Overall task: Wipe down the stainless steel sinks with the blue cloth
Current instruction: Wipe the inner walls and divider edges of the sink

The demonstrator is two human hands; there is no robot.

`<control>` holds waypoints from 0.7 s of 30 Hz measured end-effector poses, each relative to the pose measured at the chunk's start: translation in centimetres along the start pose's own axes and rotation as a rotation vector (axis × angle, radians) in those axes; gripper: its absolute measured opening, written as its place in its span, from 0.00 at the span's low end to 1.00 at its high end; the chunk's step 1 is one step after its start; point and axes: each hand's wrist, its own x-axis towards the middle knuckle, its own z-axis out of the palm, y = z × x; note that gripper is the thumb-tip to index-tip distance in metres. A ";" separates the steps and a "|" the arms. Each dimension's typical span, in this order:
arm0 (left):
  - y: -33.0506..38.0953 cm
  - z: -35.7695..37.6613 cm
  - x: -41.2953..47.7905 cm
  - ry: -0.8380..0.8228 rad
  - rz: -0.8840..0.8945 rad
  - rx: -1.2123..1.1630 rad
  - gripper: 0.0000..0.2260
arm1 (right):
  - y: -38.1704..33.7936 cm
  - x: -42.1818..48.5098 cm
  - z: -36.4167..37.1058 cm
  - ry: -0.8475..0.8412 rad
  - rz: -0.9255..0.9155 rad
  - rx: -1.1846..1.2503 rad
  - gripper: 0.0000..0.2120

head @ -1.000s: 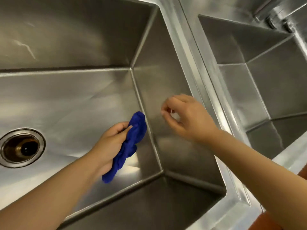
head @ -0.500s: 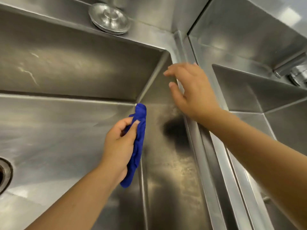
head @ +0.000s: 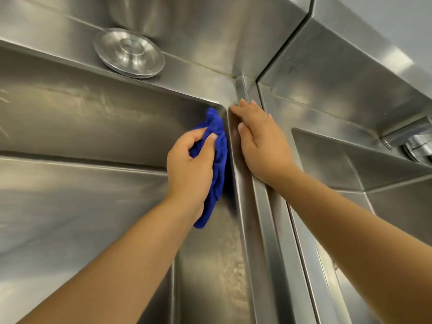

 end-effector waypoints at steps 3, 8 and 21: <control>-1.3 2.2 1.8 0.052 0.082 0.062 0.04 | -0.1 0.1 -0.1 0.017 -0.002 0.024 0.20; -3.4 2.0 3.9 0.157 0.008 0.060 0.02 | -0.2 0.1 -0.2 0.004 0.000 0.005 0.21; -5.4 1.6 3.6 0.232 -0.144 0.110 0.08 | -0.3 0.0 -0.2 -0.008 0.019 -0.038 0.21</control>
